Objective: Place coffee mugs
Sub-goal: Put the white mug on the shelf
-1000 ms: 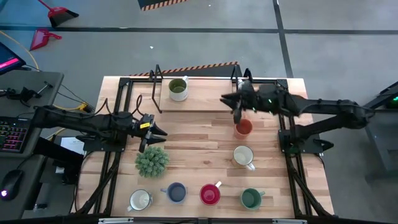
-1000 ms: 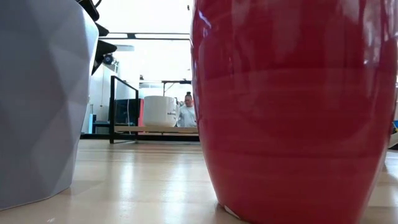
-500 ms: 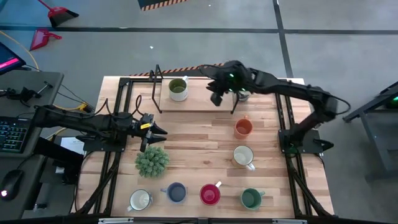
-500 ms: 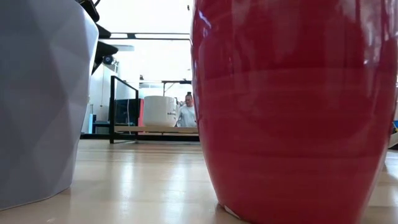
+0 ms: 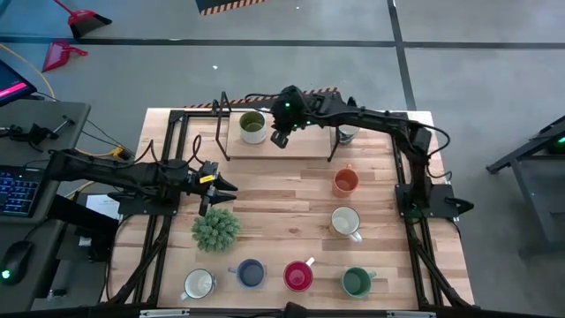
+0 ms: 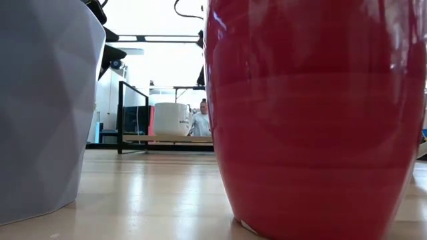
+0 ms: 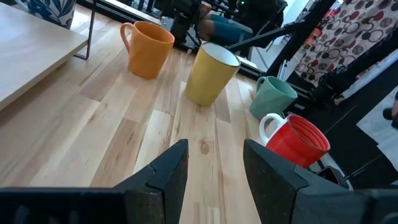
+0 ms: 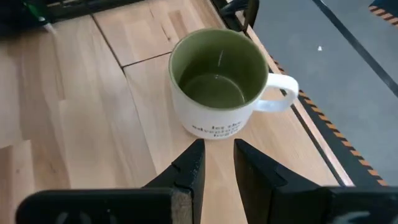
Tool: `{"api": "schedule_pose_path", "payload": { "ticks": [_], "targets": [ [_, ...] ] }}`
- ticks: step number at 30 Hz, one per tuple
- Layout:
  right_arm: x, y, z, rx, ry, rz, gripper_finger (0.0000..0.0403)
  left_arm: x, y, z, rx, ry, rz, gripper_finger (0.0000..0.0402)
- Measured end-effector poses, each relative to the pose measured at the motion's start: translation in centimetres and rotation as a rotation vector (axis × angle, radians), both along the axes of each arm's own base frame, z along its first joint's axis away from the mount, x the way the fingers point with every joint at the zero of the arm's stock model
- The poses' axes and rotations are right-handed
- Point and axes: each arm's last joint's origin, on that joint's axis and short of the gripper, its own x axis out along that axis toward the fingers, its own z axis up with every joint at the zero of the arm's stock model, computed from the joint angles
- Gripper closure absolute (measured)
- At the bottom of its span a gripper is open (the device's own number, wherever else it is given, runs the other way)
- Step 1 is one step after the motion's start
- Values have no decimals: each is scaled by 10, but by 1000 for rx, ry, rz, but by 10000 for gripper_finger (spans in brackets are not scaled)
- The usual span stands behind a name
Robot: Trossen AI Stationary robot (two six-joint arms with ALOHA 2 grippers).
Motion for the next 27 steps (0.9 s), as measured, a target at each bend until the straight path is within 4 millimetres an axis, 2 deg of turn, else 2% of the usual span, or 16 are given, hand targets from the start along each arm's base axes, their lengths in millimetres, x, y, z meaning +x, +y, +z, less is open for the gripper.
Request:
{"api": "schedule_pose_path", "payload": {
  "ticks": [4,12,19,27],
  "targets": [
    [8,-2,-15,18,26,6,341,0,0,0,1,4,0,259],
    [23,4,-34,41,23,17,386,-1,0,-2,2,21,0,259],
    [34,5,-41,33,-34,15,402,-1,0,-2,2,21,0,259],
    [35,4,-46,12,-15,11,402,-1,0,-2,1,21,0,259]
  ]
}}
